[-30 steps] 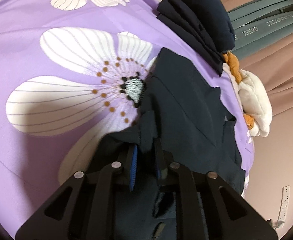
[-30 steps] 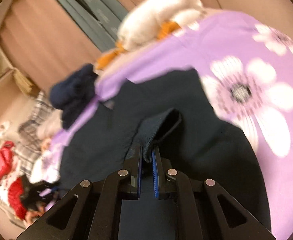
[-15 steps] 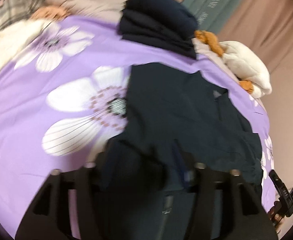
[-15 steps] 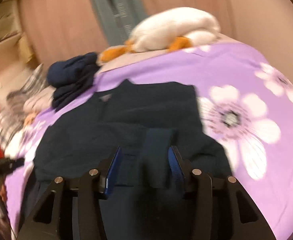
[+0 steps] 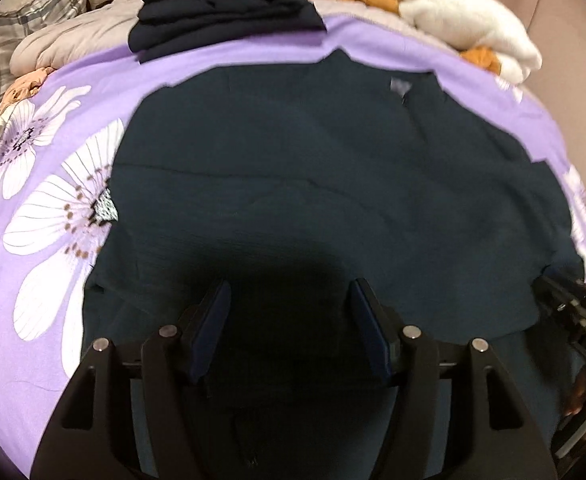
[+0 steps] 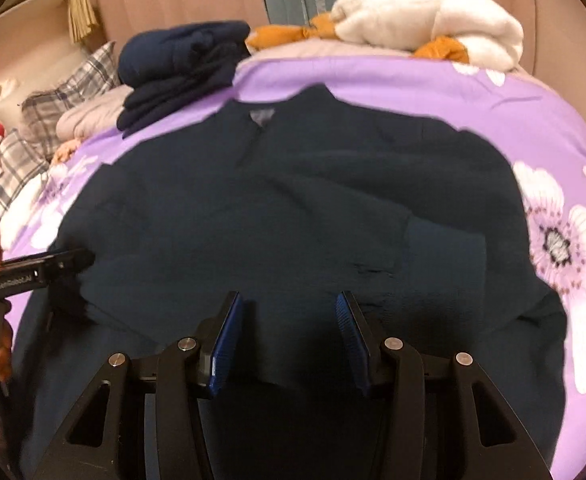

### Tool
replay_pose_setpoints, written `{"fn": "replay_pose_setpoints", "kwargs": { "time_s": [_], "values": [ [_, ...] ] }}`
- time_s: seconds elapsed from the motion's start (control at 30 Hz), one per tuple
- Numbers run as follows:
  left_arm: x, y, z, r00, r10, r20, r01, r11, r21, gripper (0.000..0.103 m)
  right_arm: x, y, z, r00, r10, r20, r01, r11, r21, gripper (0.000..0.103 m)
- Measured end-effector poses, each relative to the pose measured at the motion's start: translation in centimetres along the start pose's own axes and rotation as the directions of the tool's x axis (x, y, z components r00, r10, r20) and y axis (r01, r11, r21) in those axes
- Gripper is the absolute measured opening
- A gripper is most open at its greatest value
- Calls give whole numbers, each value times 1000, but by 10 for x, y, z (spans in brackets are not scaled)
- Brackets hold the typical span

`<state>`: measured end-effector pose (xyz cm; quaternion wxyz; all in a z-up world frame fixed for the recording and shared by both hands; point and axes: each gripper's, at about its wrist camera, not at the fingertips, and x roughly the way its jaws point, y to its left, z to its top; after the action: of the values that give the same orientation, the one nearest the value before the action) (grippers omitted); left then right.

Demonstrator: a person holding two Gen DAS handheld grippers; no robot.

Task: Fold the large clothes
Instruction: 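Open both tools and lift them away from the folded sleeves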

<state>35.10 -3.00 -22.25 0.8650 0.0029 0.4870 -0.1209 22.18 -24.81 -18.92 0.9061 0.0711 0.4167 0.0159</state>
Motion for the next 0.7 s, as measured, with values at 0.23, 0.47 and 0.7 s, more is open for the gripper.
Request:
{"fn": "replay_pose_setpoints", "kwargs": {
  "time_s": [0.23, 0.47, 0.7],
  "values": [
    [9, -4, -1, 999, 34, -1, -34, 998, 49, 77, 8, -1, -5, 1000, 22, -15, -22, 1000, -10, 51],
    [-11, -7, -10, 998, 62, -9, -62, 998, 31, 77, 2, -5, 0, 998, 54, -32, -53, 998, 29, 52],
    [-56, -11, -61, 995, 92, 22, -94, 993, 70, 80, -54, 6, -19, 993, 110, 40, -112, 993, 49, 67]
  ]
}}
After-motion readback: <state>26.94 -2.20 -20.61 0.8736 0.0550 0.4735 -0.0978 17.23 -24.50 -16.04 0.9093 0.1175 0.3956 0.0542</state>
